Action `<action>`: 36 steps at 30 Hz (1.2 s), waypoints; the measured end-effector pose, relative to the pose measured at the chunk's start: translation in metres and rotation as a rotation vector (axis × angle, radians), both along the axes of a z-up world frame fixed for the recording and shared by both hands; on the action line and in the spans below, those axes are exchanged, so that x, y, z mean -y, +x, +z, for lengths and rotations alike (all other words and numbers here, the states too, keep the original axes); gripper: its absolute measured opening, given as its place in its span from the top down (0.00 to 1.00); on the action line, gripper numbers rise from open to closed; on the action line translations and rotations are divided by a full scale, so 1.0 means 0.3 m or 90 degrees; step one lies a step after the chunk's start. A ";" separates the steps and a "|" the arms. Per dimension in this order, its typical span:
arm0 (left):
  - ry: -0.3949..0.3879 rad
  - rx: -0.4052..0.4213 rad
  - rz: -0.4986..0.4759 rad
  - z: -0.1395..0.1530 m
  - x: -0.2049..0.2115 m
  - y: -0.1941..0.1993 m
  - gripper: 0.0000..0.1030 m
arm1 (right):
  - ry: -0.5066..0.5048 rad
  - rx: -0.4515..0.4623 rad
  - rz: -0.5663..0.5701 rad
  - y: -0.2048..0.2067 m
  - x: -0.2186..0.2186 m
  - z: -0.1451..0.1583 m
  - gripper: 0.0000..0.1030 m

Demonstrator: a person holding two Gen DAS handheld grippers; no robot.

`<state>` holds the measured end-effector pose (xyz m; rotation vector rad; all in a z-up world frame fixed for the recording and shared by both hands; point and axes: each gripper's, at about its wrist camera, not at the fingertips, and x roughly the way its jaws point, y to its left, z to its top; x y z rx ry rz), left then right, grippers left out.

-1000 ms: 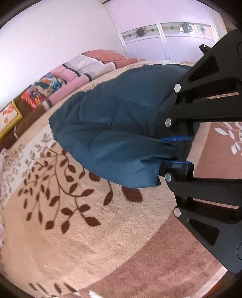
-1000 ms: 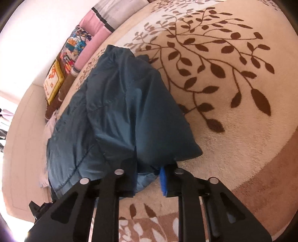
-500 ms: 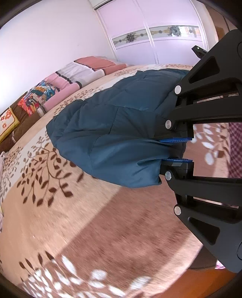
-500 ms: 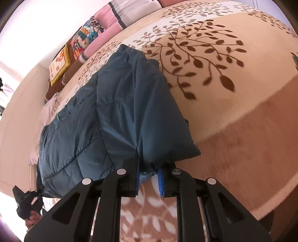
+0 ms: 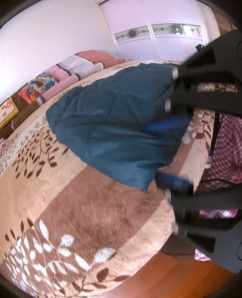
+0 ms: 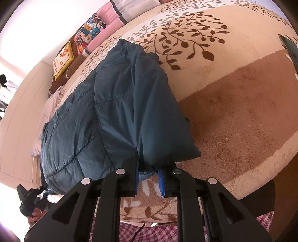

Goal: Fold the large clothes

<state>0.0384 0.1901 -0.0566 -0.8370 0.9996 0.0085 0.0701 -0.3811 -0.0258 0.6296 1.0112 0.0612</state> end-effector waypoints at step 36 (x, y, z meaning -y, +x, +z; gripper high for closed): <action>0.101 0.107 0.024 0.073 -0.059 -0.095 0.26 | -0.177 0.020 0.313 0.639 -0.831 0.146 1.00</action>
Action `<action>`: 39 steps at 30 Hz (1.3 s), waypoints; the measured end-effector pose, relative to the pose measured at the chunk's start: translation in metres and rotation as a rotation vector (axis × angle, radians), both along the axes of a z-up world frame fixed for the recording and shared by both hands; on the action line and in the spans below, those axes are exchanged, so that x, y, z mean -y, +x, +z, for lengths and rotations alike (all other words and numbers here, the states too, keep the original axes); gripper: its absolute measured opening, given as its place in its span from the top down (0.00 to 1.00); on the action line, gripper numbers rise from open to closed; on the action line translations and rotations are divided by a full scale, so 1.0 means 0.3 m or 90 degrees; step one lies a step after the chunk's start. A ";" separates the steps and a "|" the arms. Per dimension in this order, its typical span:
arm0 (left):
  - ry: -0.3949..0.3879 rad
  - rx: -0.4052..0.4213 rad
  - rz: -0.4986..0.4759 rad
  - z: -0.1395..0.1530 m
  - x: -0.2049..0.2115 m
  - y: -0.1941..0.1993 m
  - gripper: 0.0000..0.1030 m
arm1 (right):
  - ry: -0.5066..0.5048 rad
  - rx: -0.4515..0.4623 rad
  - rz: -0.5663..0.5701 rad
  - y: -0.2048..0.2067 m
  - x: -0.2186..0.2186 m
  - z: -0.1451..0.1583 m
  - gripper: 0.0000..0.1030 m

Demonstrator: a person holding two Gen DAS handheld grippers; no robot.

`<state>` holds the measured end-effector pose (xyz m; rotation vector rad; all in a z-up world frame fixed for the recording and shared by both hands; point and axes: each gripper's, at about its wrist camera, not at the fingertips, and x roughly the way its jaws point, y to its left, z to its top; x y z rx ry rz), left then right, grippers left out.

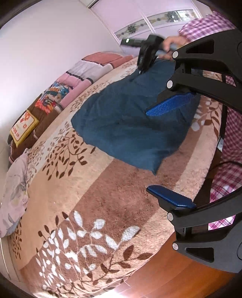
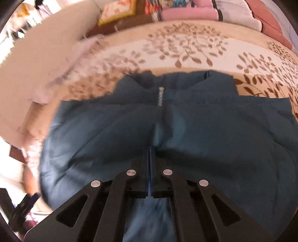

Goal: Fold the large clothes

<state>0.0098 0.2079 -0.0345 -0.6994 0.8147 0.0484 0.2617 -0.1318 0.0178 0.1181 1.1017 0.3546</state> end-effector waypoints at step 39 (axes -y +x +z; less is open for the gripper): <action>0.004 0.004 -0.043 0.050 0.095 -0.046 0.26 | -0.049 -0.042 0.063 -0.228 -0.017 -0.148 1.00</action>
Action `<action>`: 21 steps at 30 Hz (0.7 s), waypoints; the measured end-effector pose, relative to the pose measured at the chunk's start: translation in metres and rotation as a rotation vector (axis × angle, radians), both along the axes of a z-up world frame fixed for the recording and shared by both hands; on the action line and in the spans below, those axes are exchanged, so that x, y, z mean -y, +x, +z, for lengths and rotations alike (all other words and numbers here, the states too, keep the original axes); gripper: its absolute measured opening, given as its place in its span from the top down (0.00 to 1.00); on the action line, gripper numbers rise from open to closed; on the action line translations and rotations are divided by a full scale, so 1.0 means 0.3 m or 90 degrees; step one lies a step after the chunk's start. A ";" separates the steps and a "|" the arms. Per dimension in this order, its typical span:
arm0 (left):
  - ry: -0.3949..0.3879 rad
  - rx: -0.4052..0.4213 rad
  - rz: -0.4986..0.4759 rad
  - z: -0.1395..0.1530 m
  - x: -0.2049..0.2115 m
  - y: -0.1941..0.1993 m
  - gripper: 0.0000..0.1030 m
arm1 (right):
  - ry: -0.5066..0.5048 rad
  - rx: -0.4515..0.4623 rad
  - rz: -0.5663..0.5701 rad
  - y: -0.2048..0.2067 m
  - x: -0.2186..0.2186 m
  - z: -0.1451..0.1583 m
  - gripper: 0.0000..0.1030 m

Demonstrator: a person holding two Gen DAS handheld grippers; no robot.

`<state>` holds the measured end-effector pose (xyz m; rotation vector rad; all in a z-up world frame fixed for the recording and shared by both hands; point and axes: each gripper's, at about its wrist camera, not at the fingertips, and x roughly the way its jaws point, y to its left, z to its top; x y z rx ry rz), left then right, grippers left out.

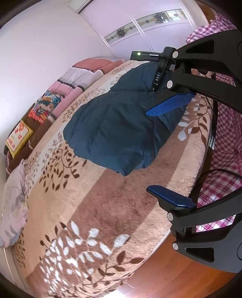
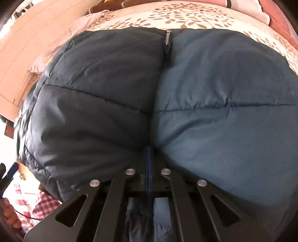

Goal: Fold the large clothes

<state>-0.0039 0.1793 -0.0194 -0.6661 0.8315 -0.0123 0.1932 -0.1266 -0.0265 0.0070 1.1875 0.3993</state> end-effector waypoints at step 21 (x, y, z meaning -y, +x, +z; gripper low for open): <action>-0.065 -0.098 0.080 -0.165 -0.005 0.212 0.17 | -0.036 0.073 -0.009 -0.210 -0.032 0.154 1.00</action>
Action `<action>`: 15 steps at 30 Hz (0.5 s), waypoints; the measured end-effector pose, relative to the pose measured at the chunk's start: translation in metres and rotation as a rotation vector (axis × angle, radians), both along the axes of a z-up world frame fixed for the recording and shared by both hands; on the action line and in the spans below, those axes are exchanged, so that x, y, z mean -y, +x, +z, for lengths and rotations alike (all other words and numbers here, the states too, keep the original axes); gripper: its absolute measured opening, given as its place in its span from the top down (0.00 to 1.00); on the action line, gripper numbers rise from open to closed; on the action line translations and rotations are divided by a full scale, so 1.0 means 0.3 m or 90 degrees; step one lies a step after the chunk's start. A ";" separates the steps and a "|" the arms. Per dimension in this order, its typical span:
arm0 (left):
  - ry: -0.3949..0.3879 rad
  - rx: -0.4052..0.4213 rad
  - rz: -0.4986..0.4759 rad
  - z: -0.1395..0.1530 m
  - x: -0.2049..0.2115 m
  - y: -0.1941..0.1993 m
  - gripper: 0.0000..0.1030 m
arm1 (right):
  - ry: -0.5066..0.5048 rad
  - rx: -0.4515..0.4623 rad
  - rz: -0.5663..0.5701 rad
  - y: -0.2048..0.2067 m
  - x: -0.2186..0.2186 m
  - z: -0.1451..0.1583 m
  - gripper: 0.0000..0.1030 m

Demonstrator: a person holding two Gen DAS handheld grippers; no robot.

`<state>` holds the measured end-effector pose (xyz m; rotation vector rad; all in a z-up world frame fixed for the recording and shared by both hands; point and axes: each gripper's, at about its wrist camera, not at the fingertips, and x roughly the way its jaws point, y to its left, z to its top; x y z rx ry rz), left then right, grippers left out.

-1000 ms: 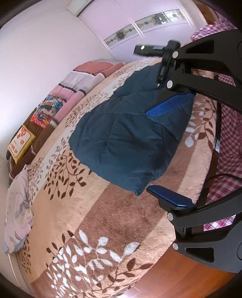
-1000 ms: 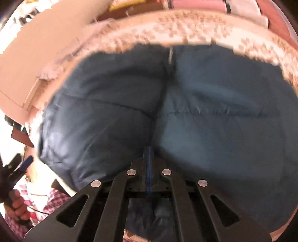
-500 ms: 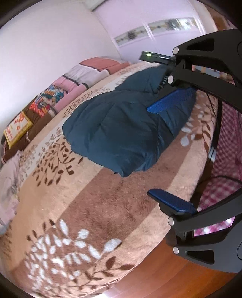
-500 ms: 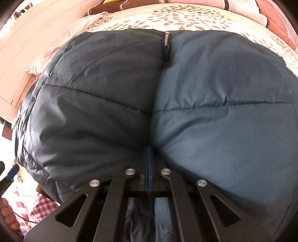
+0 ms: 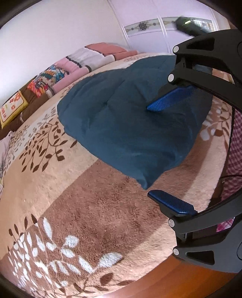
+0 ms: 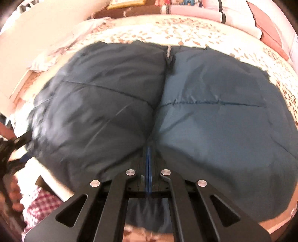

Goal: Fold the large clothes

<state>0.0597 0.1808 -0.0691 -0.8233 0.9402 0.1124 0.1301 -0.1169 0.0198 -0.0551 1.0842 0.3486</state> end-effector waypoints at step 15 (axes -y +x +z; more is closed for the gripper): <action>-0.014 0.009 -0.011 -0.058 0.012 0.054 0.15 | 0.011 -0.082 0.058 -0.142 0.003 -0.114 1.00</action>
